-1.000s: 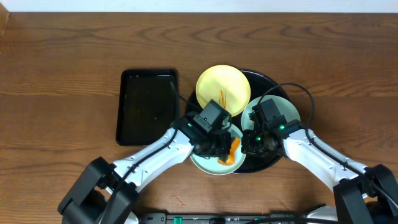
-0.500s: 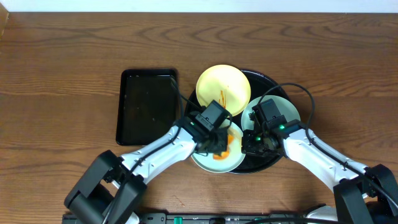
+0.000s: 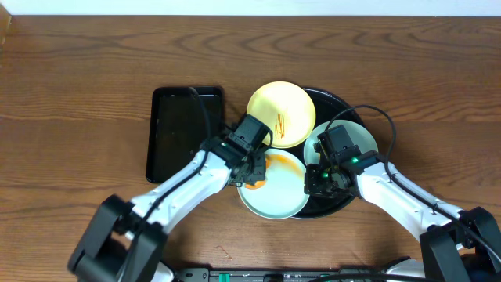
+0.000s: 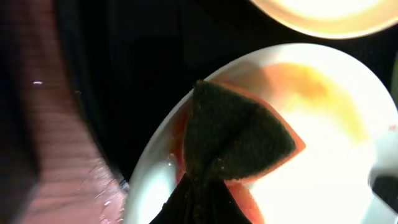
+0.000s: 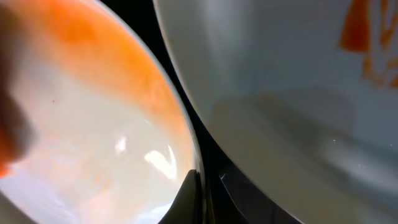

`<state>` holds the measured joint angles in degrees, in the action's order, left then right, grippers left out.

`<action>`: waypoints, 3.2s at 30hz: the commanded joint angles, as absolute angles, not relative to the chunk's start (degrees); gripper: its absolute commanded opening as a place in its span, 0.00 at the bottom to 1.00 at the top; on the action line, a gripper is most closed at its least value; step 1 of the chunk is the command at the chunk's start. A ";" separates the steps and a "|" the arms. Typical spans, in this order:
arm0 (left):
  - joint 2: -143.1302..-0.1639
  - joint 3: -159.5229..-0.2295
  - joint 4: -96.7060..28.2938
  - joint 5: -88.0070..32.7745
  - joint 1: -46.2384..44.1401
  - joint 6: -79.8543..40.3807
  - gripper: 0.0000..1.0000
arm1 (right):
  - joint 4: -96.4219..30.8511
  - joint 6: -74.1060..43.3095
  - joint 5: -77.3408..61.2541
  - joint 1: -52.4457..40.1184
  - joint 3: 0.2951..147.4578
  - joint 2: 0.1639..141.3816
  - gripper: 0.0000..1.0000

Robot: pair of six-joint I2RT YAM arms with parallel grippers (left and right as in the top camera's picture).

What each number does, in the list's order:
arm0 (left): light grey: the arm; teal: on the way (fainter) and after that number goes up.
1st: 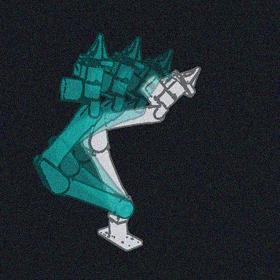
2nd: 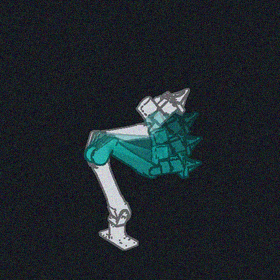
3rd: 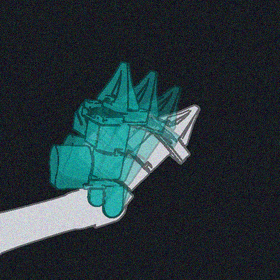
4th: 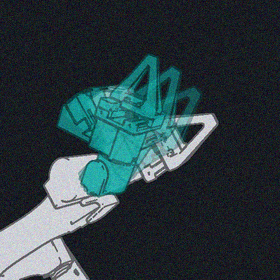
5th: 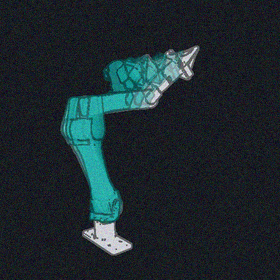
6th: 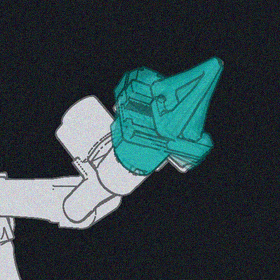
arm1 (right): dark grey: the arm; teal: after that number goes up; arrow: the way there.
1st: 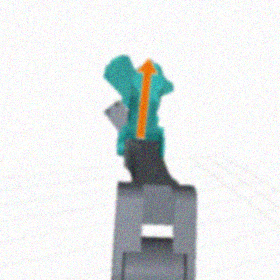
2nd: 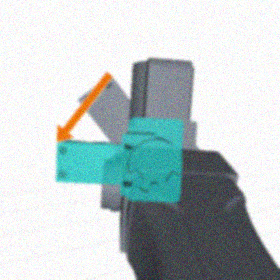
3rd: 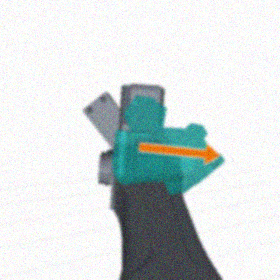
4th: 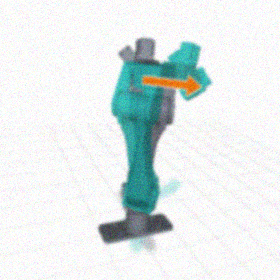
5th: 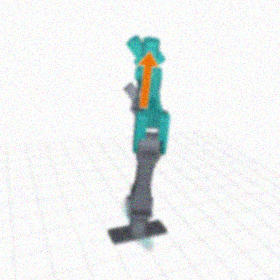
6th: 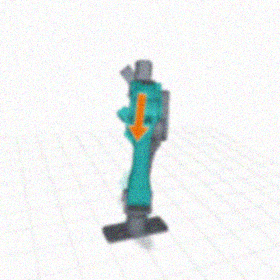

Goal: Clean dirty plates on tray and stack at the side

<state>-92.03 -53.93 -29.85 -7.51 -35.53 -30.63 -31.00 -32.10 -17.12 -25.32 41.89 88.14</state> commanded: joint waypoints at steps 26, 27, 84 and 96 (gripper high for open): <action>-82.15 -54.61 -35.79 2.39 -10.79 -23.59 0.08 | -29.04 -32.51 -16.73 -28.97 41.58 88.51 0.01; -82.74 -54.61 -35.79 2.39 -10.28 -23.59 0.08 | -28.60 -32.51 -16.71 -28.95 41.58 88.51 0.01; -88.01 -54.61 -35.55 2.37 -8.43 -23.59 0.08 | -24.99 1.65 58.92 -47.29 58.19 81.73 0.01; -88.01 -54.61 -35.55 2.37 -8.43 -23.59 0.08 | -29.93 -18.20 41.93 -35.59 58.19 79.09 0.01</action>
<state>-88.03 -53.95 -35.59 1.72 -8.69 -24.10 -29.10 -9.63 49.52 -40.95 57.08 81.95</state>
